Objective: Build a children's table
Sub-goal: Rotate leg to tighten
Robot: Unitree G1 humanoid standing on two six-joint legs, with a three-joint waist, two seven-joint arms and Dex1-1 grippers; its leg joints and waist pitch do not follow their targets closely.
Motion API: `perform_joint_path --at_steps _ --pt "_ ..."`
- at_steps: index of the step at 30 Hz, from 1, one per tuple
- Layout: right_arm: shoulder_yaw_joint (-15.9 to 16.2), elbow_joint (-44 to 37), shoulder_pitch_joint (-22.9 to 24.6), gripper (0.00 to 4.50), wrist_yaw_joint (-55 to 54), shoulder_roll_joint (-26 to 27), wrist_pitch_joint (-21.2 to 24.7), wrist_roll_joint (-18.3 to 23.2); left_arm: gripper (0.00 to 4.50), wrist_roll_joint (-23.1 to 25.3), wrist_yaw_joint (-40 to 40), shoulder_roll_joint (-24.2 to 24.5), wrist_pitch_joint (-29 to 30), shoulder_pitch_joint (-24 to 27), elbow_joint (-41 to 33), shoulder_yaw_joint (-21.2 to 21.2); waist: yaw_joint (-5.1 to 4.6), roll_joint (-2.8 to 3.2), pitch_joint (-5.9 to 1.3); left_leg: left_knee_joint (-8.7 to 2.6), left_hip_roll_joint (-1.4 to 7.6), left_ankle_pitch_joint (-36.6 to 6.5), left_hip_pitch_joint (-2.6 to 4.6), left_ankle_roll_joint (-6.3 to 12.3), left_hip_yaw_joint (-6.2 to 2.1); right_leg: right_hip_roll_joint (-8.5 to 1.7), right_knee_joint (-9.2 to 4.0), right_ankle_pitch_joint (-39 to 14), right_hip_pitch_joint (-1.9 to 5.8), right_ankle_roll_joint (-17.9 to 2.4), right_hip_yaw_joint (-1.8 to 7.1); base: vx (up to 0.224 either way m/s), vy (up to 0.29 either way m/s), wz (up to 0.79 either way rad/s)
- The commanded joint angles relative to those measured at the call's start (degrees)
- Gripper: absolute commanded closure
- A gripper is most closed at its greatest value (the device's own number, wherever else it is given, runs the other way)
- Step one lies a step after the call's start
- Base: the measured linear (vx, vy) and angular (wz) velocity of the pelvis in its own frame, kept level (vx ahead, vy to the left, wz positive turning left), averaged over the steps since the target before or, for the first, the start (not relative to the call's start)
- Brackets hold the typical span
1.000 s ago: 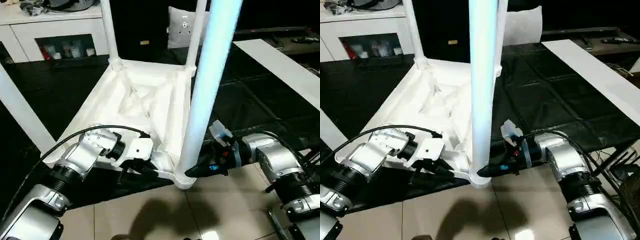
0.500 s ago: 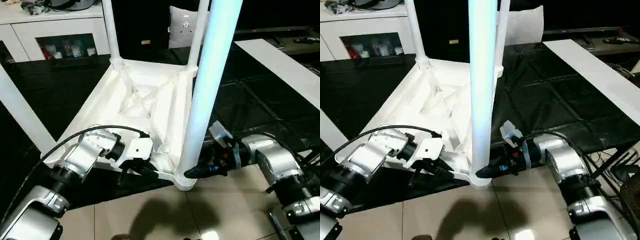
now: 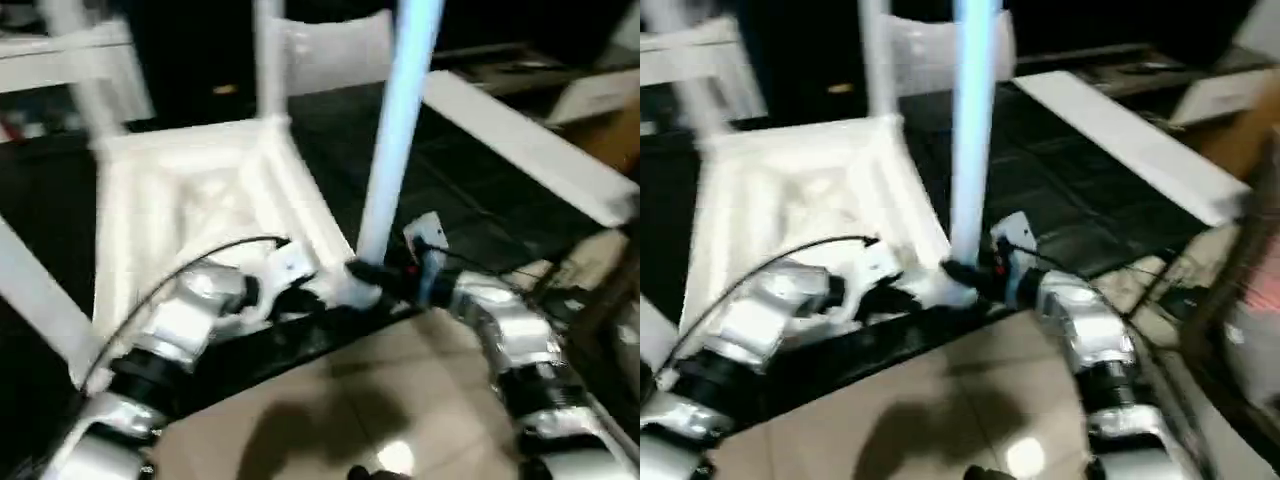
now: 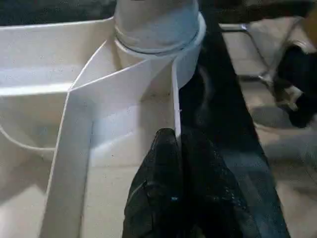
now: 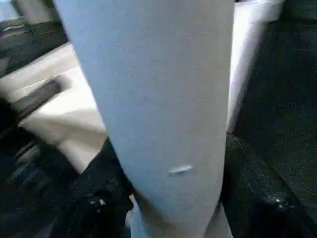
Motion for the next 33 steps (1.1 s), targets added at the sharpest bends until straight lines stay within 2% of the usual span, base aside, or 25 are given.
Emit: perform_joint_path --at_steps 1,2,3,4,5,6,7,8,9,10,11,12,13,14,15,16,18,20,22,24,26,30,33 --pt "-3.2 5.5 -5.2 2.43 -16.4 6.2 -0.7 0.7 4.50 -1.8 3.4 -8.6 -0.4 -0.9 -0.6 -4.3 0.01 -0.42 -2.54 -3.00 -1.37 -22.4 0.52 1.73 0.51 -4.25 -6.59 -37.6 2.07 4.6 1.73 0.000 0.000 0.00" --pt "-4.1 6.2 -5.6 2.43 -18.6 7.2 -1.2 0.9 4.50 -1.3 4.9 -9.4 -0.1 -1.2 -0.4 -4.2 -0.30 -0.19 -2.44 -1.89 -2.47 -20.5 1.34 2.06 1.13 -4.24 -7.99 -40.9 1.26 5.5 0.27 0.000 0.000 0.00" --pt "-4.7 6.7 -5.9 2.43 -19.8 8.0 -2.0 1.2 4.50 -0.4 6.8 -10.0 -0.3 -1.6 0.4 -4.2 -0.92 -0.08 -2.86 -2.02 -2.44 -18.8 0.12 2.98 0.96 -4.09 -7.98 -40.4 2.67 7.3 -0.94 0.000 0.000 0.00" --pt "-4.7 6.7 -5.9 2.43 -19.8 8.0 -2.0 1.2 4.50 -0.4 6.8 -10.0 -0.3 -1.6 0.4 -4.2 -0.77 1.20 -3.08 -3.17 0.06 -20.1 -0.68 3.67 -0.15 -4.16 -7.04 -35.5 4.42 7.5 -0.61 0.000 0.000 0.00" --pt "-5.1 6.7 -5.9 2.08 -20.9 9.0 -2.9 1.0 4.50 0.9 8.5 -10.4 -0.7 -1.9 1.0 -4.4 -0.79 1.41 -3.03 -4.54 1.95 -22.3 -1.62 4.01 -1.08 -4.16 -4.95 -31.1 5.36 6.7 0.48 0.000 0.000 0.00" --pt "-5.0 6.7 -5.9 2.08 -21.1 9.4 -3.3 0.8 4.50 1.4 9.1 -10.4 -1.1 -2.1 1.3 -4.6 0.06 1.36 -3.24 -6.51 4.33 -24.7 -1.71 3.97 -1.94 -4.54 -1.02 -22.2 5.30 3.4 4.10 0.000 0.000 0.00" --pt "-4.8 6.2 -5.5 1.73 -20.9 9.8 -3.8 0.4 4.50 1.8 9.6 -10.4 -1.3 -2.2 1.7 -4.5 0.11 0.18 -2.39 -4.81 0.63 -24.4 0.00 2.96 -0.18 -4.61 -4.37 -28.6 2.51 2.2 3.94 0.000 0.000 0.00" --pt "-4.5 5.6 -5.0 1.70 -20.0 9.8 -4.1 0.1 4.50 1.9 9.5 -10.2 -1.4 -2.2 1.7 -4.4 -0.13 -0.77 -2.30 -2.97 -2.25 -21.3 0.52 2.53 0.83 -4.16 -5.98 -35.4 1.51 4.0 2.50 0.000 0.000 0.00" --pt "-4.0 4.7 -4.2 1.62 -18.8 9.3 -4.6 -0.4 4.50 1.9 9.3 -9.7 -1.4 -2.2 1.7 -4.1 0.44 -0.61 -2.62 -2.36 -3.86 -16.0 0.23 3.77 1.60 -4.48 -6.54 -40.3 1.93 5.5 1.66 0.000 0.000 0.00" --pt "-3.8 4.1 -3.7 1.49 -18.1 8.9 -4.8 -0.6 4.50 1.8 9.1 -9.2 -1.4 -2.1 1.6 -3.9 1.03 -0.06 -3.54 -3.16 -3.03 -12.2 -1.41 4.82 1.11 -4.30 -5.85 -36.0 3.56 6.1 2.20 0.000 0.000 0.00" --pt "-3.6 3.0 -2.7 1.49 -16.3 7.8 -5.7 -0.6 4.50 2.0 8.7 -8.3 -1.9 -2.1 1.8 -3.8 1.46 0.14 -3.94 -3.55 -2.44 -9.9 -1.61 5.06 0.83 -4.33 -5.18 -31.9 3.64 5.0 2.84 0.000 0.000 0.00" --pt "-3.5 2.7 -2.4 1.29 -15.9 7.4 -6.0 -0.6 4.50 2.2 8.6 -8.1 -2.2 -2.1 2.0 -3.8 2.12 0.15 -3.87 -3.89 -1.55 -6.9 -1.66 5.59 0.70 -3.89 -4.27 -25.4 3.15 2.0 3.60 0.000 0.000 0.00" --pt "-3.4 2.4 -2.1 1.24 -15.3 7.0 -6.6 -0.5 4.50 2.4 8.6 -7.8 -2.5 -2.2 2.2 -3.7 2.38 0.19 -3.87 -4.06 -1.09 -5.6 -1.77 5.86 0.60 -3.82 -3.43 -21.8 3.12 -0.6 3.95 0.000 0.000 0.00" --pt "-3.3 2.0 -1.7 1.16 -14.6 6.5 -6.8 -0.3 4.50 2.5 8.5 -7.5 -2.9 -2.2 2.5 -3.7 2.36 0.06 -3.94 -4.09 -1.09 -5.2 -1.81 5.97 0.61 -3.81 -3.12 -20.9 3.16 -1.4 4.08 0.000 0.000 0.00" --pt "-3.2 0.0 -0.1 1.04 -10.8 4.1 -7.4 0.7 4.50 2.7 7.6 -6.0 -4.4 -2.5 3.6 -3.4 2.65 0.42 -3.92 -4.08 -1.18 -5.1 -1.56 6.36 0.66 -3.68 -3.15 -20.6 3.11 -2.2 4.25 0.000 0.000 0.00" --pt "-3.1 -0.6 0.4 0.93 -9.8 3.4 -7.5 0.9 4.50 2.8 7.2 -5.5 -4.8 -2.5 3.9 -3.3 2.76 0.30 -3.90 -4.05 -1.25 -4.9 -1.53 6.82 0.79 -3.60 -3.14 -20.5 3.04 -2.3 4.43 0.000 0.000 0.00" --pt "-2.6 -3.8 2.7 0.85 -2.2 -1.2 -7.0 2.1 4.50 2.6 4.0 -2.8 -7.3 -2.6 4.7 -3.5 3.67 0.40 -4.08 -4.13 -0.99 -3.4 -1.57 7.72 0.81 -3.59 -2.55 -18.7 3.16 -3.4 4.92 0.000 0.000 0.00" --pt "-2.3 -4.6 3.2 0.64 0.2 -2.6 -6.9 2.3 4.50 2.5 3.0 -2.0 -7.9 -2.6 4.9 -3.6 4.05 0.37 -3.98 -4.26 -0.80 -3.0 -1.46 8.15 0.78 -3.62 -2.38 -18.1 3.08 -4.0 5.10 0.000 0.000 0.00" --pt "-2.1 -6.6 4.2 0.45 7.1 -6.5 -5.6 4.0 4.50 2.0 -0.5 0.4 -10.1 -2.7 5.4 -4.4 4.48 0.35 -3.95 -4.29 -0.76 -3.6 -1.34 8.01 0.91 -3.68 -2.53 -19.1 3.10 -4.1 5.16 0.000 0.000 0.00" --pt "-1.6 -7.6 4.5 0.41 11.5 -8.9 -4.6 5.1 4.50 1.9 -2.8 1.9 -11.5 -2.7 5.7 -5.1 4.84 0.24 -3.80 -4.32 -0.91 -5.0 -1.27 7.89 1.02 -3.63 -2.87 -21.1 3.18 -3.3 5.10 0.000 0.000 0.00" --pt "-0.3 -8.3 4.5 0.04 16.3 -11.8 -3.9 5.5 4.50 1.9 -5.6 3.8 -13.5 -2.9 6.3 -5.9 4.94 0.22 -3.78 -4.33 -1.03 -5.7 -1.26 7.47 1.01 -3.52 -3.08 -22.6 3.18 -2.8 4.96 0.000 0.000 0.00" --pt "2.6 -7.2 3.2 0.01 24.7 -16.2 -4.5 4.8 4.50 1.6 -13.2 7.3 -18.6 -3.2 6.8 -8.3 5.07 0.11 -3.81 -4.28 -1.17 -6.4 -1.25 6.87 1.02 -3.49 -3.35 -24.5 3.17 -1.8 4.78 0.000 0.000 0.00" --pt "4.2 -5.4 1.7 0.01 30.2 -17.7 -5.6 4.5 4.50 0.9 -18.9 9.6 -22.7 -3.3 7.0 -10.0 5.29 0.13 -4.06 -4.27 -0.86 -5.7 -1.31 6.93 1.01 -3.52 -2.92 -23.0 3.20 -2.7 4.89 0.000 0.000 0.00"
